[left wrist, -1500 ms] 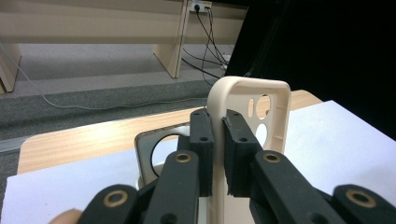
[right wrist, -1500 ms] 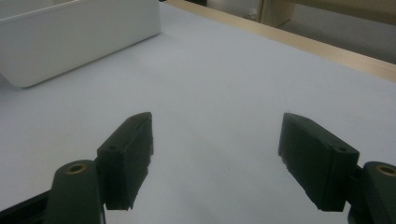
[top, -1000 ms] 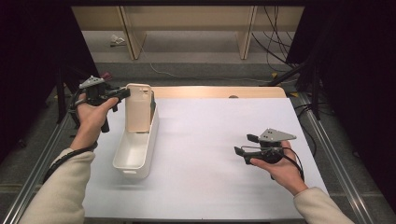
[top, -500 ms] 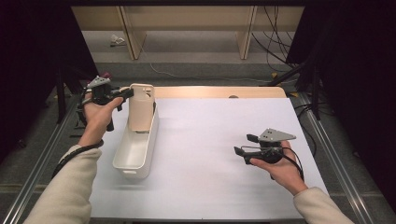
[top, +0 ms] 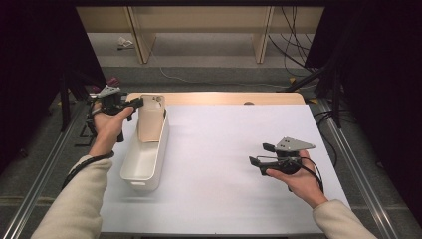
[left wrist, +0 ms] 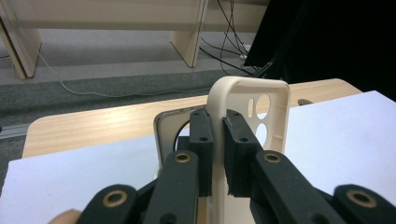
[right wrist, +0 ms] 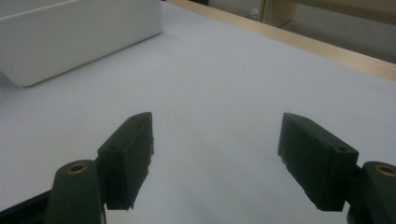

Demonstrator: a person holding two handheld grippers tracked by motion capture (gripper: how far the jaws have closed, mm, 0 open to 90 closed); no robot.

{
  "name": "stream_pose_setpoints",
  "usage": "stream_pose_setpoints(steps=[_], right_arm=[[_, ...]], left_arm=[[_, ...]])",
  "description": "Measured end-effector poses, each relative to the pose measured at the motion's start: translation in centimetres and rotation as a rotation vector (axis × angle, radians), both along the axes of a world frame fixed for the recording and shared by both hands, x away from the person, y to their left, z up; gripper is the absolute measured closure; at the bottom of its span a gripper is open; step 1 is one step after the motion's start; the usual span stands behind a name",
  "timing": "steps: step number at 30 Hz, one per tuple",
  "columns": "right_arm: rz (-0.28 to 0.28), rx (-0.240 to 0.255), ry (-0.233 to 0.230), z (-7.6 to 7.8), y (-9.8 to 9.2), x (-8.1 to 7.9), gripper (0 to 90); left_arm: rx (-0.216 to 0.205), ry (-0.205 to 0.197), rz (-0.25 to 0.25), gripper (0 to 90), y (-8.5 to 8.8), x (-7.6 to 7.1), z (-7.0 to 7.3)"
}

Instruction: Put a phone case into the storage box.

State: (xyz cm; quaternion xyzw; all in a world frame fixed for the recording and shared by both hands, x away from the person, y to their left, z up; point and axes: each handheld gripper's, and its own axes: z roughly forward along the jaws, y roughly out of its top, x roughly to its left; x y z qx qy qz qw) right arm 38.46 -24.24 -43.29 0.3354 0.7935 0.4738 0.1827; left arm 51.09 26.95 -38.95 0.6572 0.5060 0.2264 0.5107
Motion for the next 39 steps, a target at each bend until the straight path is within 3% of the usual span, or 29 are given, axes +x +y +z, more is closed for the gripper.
stream_pose_setpoints(steps=[23, 39], right_arm=[[0.001, -0.001, 0.002, 0.0, 0.0, 0.0, 27.5], [0.001, 0.000, -0.002, 0.0, 0.0, 0.0, 27.5]], left_arm=[[0.010, 0.030, 0.039, 81.6, 0.0, 0.6, -1.6], [0.060, 0.037, 0.059, 80.0, -0.3, 0.9, -1.8]])
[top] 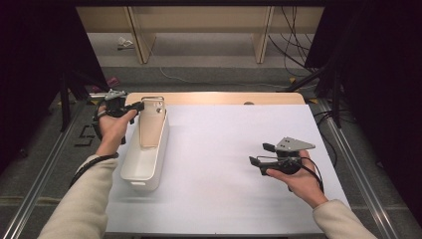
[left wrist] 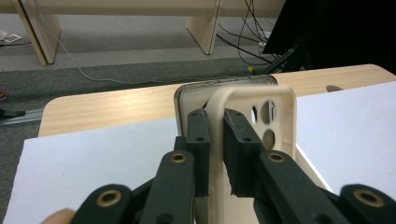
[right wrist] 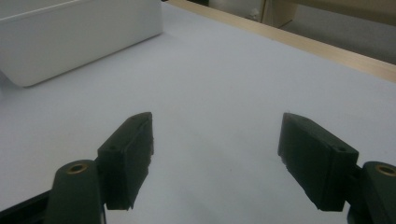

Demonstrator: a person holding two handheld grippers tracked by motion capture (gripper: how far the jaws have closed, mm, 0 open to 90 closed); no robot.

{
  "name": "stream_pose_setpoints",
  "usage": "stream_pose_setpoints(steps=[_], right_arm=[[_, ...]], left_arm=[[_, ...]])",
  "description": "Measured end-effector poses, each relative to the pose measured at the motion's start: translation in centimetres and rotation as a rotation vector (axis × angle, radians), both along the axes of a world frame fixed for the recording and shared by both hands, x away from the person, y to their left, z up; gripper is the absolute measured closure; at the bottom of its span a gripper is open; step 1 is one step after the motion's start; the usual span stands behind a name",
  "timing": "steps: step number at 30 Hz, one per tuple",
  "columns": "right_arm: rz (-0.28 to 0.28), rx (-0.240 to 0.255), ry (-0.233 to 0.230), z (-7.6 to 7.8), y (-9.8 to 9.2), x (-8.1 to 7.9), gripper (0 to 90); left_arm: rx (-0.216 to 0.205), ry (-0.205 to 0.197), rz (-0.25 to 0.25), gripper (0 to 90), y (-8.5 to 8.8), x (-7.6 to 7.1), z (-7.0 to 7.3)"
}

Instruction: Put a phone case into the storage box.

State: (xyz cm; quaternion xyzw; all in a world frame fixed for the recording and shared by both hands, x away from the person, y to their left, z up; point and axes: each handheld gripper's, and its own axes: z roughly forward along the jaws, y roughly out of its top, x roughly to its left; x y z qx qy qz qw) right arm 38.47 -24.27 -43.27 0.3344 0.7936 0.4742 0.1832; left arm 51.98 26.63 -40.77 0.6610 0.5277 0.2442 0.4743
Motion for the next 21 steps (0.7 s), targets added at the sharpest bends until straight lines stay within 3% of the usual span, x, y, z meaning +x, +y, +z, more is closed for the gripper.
stream_pose_setpoints(steps=[14, 16, 21], right_arm=[[-0.001, 0.000, 0.004, 0.0, 0.0, 0.0, 26.8], [-0.001, -0.001, 0.004, 0.0, 0.0, 0.0, 26.5], [-0.004, -0.001, 0.006, -0.1, -0.1, 0.1, 26.0]], left_arm=[[0.048, -0.010, 0.007, 75.6, 0.0, -0.2, 0.6], [0.067, -0.014, 0.008, 72.9, 0.0, -0.5, 0.9], [0.061, -0.021, -0.019, 59.0, -0.4, -1.7, 1.9]])
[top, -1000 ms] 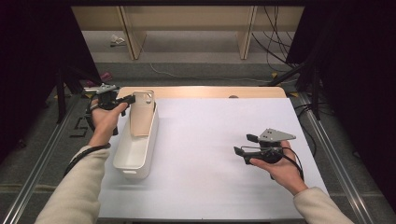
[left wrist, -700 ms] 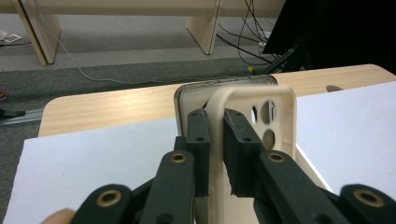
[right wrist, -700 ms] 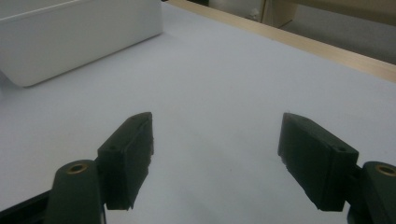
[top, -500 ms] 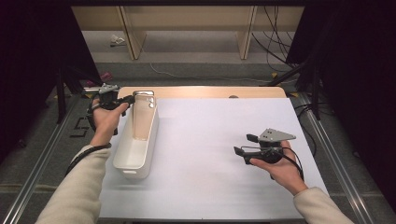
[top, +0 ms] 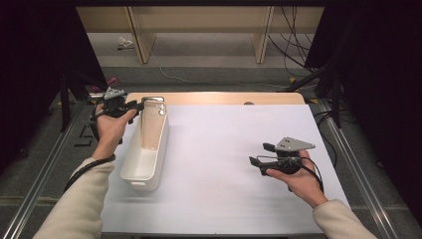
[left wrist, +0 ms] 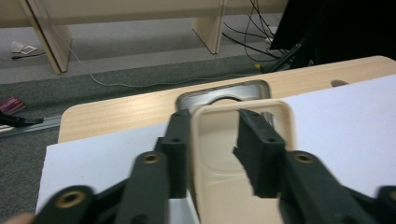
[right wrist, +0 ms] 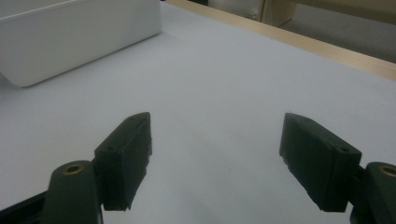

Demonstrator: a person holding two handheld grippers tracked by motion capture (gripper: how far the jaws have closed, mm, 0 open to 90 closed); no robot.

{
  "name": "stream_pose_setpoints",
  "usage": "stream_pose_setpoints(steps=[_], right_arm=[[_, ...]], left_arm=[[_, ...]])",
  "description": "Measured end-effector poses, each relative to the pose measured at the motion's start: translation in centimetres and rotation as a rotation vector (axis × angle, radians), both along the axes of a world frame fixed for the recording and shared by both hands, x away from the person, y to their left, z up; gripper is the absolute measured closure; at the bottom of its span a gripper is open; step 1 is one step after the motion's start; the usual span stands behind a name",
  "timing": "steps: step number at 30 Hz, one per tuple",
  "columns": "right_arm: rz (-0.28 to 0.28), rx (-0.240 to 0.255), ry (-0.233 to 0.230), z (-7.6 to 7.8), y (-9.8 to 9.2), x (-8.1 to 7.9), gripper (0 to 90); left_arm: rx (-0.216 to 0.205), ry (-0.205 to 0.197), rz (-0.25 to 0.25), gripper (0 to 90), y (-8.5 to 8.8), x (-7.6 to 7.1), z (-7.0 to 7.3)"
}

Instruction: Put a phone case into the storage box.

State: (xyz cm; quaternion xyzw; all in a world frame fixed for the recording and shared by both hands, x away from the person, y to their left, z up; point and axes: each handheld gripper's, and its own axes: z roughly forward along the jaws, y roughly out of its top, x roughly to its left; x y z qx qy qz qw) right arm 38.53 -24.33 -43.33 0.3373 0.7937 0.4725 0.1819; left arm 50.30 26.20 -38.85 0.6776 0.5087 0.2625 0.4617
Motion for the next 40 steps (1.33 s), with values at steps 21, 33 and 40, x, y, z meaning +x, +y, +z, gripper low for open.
stream_pose_setpoints(steps=[21, 33, 40], right_arm=[[0.010, 0.003, 0.008, 0.0, -0.3, -0.6, 24.6], [0.009, 0.011, -0.001, 0.1, -0.7, -1.4, 22.8], [0.008, 0.016, -0.006, 0.2, -0.8, -1.5, 22.1]], left_arm=[[-0.015, -0.041, -0.211, 7.8, -3.4, -12.9, -1.9], [0.044, -0.085, -0.259, 4.8, -3.8, -15.6, -2.7], [0.055, -0.089, -0.265, 5.5, -3.9, -15.8, -2.8]])
